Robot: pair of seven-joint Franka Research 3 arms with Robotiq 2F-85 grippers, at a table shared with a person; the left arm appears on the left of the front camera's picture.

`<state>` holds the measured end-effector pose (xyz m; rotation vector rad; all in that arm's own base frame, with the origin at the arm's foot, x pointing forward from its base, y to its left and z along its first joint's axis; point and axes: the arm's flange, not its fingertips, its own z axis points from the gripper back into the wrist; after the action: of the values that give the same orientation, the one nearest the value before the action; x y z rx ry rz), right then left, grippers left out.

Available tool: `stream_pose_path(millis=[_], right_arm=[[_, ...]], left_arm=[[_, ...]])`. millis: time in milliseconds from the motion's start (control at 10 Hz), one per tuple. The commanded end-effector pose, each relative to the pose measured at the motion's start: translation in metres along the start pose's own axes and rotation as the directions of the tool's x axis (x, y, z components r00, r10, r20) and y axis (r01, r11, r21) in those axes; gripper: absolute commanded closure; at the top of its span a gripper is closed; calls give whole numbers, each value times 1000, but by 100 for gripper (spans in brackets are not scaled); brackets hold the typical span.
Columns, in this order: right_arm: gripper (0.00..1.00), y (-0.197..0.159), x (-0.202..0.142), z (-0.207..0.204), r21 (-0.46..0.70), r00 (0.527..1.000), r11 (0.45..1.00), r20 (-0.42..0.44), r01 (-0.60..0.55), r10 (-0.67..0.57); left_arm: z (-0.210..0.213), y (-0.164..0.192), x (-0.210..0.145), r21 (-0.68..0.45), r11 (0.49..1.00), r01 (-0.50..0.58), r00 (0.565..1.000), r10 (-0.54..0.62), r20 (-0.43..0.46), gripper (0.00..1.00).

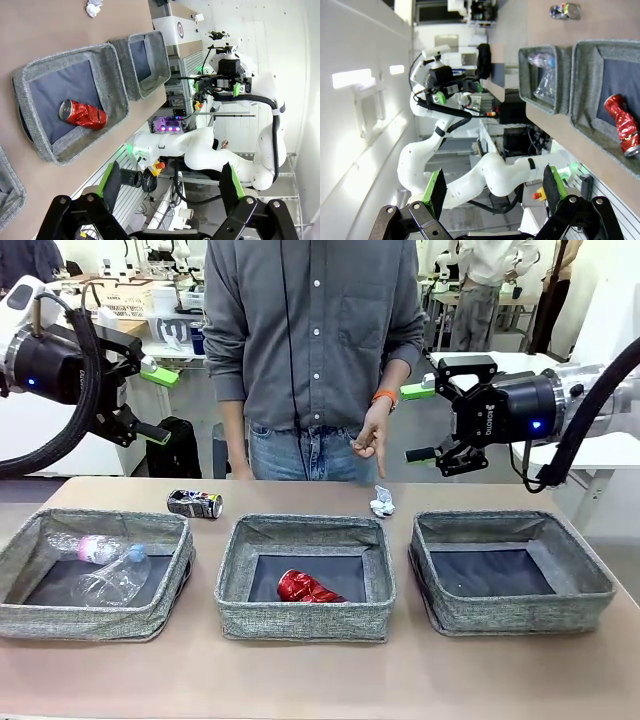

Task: Sort the waste into the appropriate baskets.
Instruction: Pick up the waste item pointed out by the person.

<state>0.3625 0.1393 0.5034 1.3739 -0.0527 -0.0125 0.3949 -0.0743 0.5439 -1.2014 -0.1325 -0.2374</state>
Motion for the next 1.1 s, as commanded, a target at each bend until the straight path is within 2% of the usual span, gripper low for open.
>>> stream_pose_path(millis=[0,300,400,500,600,700,800,900,1000], right_arm=[[0,0,2,0,18,1000,1000,-3,-13,13],[0,0,0,0,0,1000,1000,0,0,0],[0,-2,8,-13,-724,902,683,352,95,248],[0,-4,19,-20,-940,782,105,329,325,529],[0,-3,25,-31,-958,794,-35,216,286,568],[0,-3,32,-28,-913,741,-168,183,372,646],[0,1,32,-25,-903,680,-152,183,402,710],[0,11,24,-25,-955,694,91,269,282,668],[0,2,27,-22,-678,899,694,112,-242,423]], left_arm=[[3,-4,0,9,1000,-12,1000,12,-3,0],[3,-4,0,9,1000,-12,1000,12,-3,0],[3,-4,0,9,1000,-12,1000,12,-3,0],[3,-4,0,9,1000,-12,1000,12,-3,0],[3,-4,0,9,1000,-12,1000,12,-3,0],[3,-4,0,9,1000,-12,1000,12,-3,0],[3,-4,0,9,1000,-12,1000,12,-3,0],[3,-4,0,9,1000,-12,1000,12,-3,0],[3,-4,0,9,1000,-12,1000,12,-3,0]])
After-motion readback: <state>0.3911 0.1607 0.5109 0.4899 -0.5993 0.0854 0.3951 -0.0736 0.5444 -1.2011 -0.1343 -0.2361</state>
